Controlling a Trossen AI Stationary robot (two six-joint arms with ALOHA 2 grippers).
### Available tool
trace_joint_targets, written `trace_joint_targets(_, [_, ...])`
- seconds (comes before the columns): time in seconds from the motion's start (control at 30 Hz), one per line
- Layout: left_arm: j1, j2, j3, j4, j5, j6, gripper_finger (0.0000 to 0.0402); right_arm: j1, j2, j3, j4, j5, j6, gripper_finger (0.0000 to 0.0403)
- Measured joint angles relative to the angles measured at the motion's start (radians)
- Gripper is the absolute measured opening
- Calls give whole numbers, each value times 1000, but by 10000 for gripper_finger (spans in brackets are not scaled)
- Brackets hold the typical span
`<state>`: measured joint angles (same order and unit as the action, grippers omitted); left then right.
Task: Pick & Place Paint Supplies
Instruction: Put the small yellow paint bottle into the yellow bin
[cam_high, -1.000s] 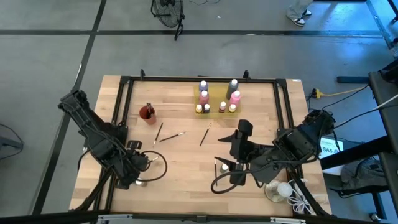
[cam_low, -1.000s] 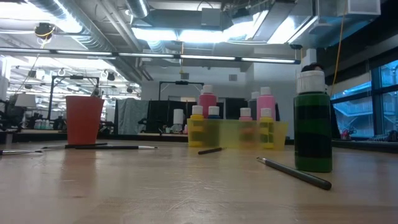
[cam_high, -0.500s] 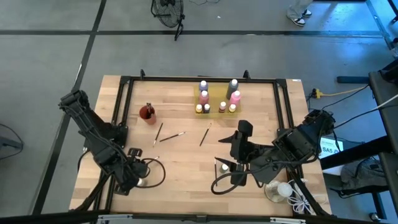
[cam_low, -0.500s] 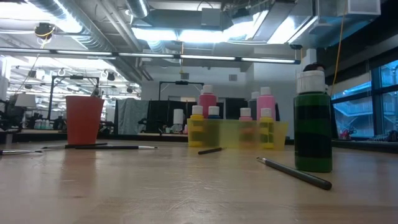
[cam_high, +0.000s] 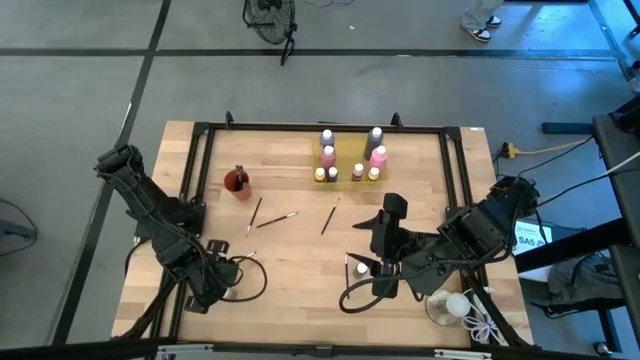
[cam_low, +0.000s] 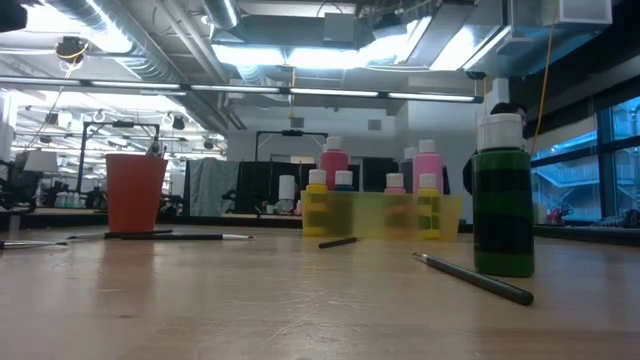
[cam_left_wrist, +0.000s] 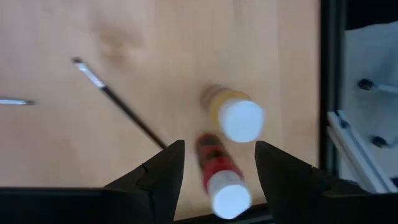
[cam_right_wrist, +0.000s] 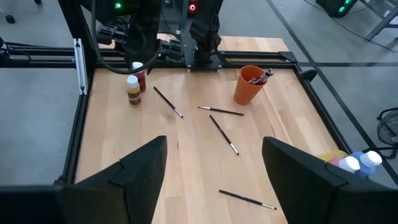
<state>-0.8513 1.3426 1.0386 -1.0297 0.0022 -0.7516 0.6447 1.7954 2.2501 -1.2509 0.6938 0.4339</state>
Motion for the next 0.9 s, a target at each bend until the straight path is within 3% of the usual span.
trace_joint_targets(0.2, [0, 0, -2, 13, -52, -38, 194, 0, 0, 0, -5, 0, 2, 268])
trace_joint_targets(0.4, [-1, 2, -2, 28, -25, -44, 194, 0, 0, 0, -6, 1, -4, 268])
trace_joint_targets(0.67, [-5, 2, -2, 47, -22, -198, 194, 0, 0, 0, -15, 1, -5, 268])
trace_joint_targets(0.9, [-5, 2, -2, 48, -19, -205, 194, 0, 0, 0, -17, 1, -5, 268])
